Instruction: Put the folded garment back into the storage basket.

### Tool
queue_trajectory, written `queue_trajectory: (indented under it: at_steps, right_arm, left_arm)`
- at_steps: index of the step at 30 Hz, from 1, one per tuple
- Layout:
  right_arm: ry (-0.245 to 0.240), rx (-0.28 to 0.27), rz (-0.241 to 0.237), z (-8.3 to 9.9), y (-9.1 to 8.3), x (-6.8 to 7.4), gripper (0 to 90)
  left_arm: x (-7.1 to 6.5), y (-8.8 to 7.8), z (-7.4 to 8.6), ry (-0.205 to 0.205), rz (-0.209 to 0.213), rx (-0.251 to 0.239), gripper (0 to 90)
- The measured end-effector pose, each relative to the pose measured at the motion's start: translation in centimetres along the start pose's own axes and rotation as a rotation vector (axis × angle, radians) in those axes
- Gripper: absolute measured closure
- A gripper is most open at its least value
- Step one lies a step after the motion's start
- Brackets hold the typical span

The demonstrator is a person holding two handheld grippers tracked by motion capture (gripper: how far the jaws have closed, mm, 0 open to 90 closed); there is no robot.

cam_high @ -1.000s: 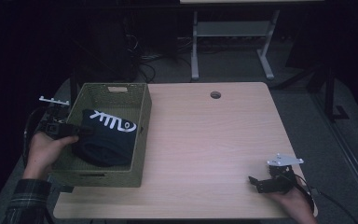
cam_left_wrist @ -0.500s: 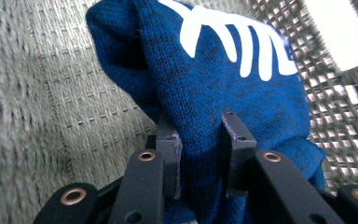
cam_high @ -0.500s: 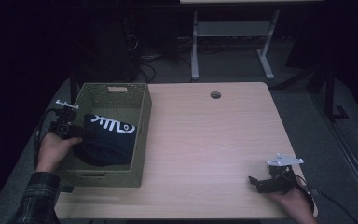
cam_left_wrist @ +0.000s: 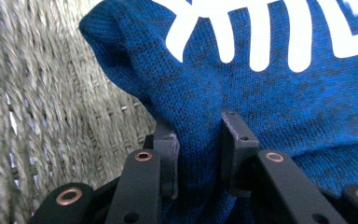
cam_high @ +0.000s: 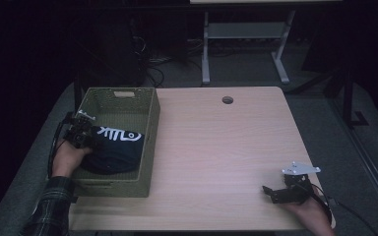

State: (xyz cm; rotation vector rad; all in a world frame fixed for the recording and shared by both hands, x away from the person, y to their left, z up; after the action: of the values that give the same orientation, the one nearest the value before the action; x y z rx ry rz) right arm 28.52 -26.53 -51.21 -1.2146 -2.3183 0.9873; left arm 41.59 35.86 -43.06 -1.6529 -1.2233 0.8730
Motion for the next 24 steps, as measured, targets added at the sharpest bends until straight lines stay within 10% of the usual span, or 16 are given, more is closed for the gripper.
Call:
queue_trajectory:
  at_steps: [7, 24]
  right_arm:
    - [-0.001, 0.000, 0.000, 0.0, 0.0, 0.0, 0.3]
    - [-0.003, 0.000, -0.002, 0.0, 0.0, 0.0, 0.3]
  left_arm:
    - [-0.1, 0.1, -0.1, -0.008, -0.016, 0.008, 68.2]
    - [0.0, -5.0, -0.6, 0.003, 0.028, -0.132, 30.3]
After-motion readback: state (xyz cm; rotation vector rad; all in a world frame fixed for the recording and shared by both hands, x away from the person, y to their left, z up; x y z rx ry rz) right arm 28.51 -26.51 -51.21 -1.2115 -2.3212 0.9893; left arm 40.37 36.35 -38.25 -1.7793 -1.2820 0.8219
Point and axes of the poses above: each handheld gripper's, and its own axes: y roughly forward along the jaws, z roughly out of its underside, x roughly to its left, the point moved 4 cm from there along y, roughly forward along the jaws, and after that the axes turned 4 degrees about -y, right-handed, at the moved point
